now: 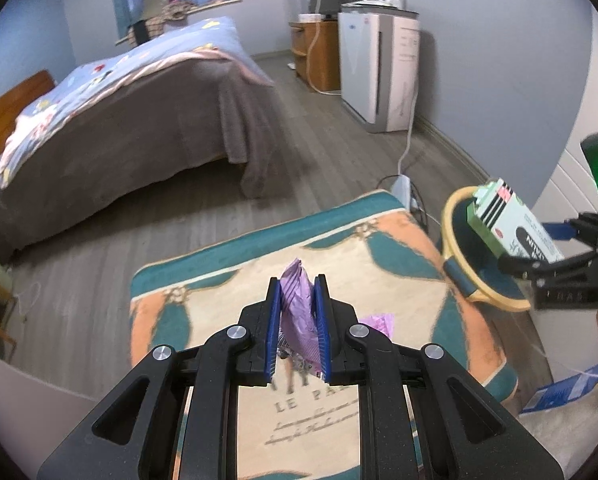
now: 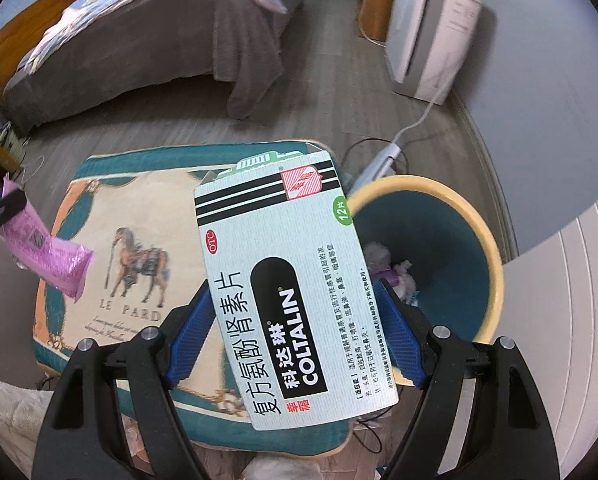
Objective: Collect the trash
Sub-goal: 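Carry the box and pink packet over the bin and open both tools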
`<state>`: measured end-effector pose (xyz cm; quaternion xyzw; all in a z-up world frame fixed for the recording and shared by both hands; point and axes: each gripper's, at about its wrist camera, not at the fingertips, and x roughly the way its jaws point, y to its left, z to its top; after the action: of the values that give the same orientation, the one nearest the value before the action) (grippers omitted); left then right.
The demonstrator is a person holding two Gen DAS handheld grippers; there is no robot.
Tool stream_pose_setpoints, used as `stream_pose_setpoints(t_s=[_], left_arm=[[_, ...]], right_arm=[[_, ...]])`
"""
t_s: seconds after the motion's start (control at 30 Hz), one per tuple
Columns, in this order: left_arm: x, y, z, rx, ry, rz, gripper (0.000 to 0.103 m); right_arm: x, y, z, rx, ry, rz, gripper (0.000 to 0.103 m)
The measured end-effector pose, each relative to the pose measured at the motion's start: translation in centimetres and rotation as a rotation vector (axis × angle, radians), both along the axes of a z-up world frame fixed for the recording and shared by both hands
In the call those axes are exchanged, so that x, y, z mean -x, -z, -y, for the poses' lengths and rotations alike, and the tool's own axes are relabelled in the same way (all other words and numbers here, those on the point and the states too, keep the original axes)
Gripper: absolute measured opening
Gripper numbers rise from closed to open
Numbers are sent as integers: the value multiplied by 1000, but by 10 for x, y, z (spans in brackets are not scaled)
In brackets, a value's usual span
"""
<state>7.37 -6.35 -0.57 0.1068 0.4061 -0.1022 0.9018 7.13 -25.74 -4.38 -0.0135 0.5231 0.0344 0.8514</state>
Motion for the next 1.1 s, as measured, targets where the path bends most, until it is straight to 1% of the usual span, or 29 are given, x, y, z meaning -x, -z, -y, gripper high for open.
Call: stream_pose_setpoints(t_s=[0.13,0.37,0.6,0.83,0.97,1.03,1.1], left_arm=[[-8,8,28,-7,36,-14,18],[-20,21,76,-1,102,-32,18],[-29,35,123,20,174,-53,18],[-31,38,152,64,224,-65,18],[-35,37,178,94,260,-62,18],[-39,39,196,83,284,-53,18],[-45,42,212,81,300,-46,18]], right_arm=[[-3,3,29,-40,44,-4,77],[-6,12,67,-44,74,-12,77],[-8,22,114,-78,153,-29,77],[-11,29,143,-77,211,-31,77],[-15,38,162,-54,249,-47,77],[-17,47,172,-66,288,-64,77],[-20,52,182,-101,320,-69,77]])
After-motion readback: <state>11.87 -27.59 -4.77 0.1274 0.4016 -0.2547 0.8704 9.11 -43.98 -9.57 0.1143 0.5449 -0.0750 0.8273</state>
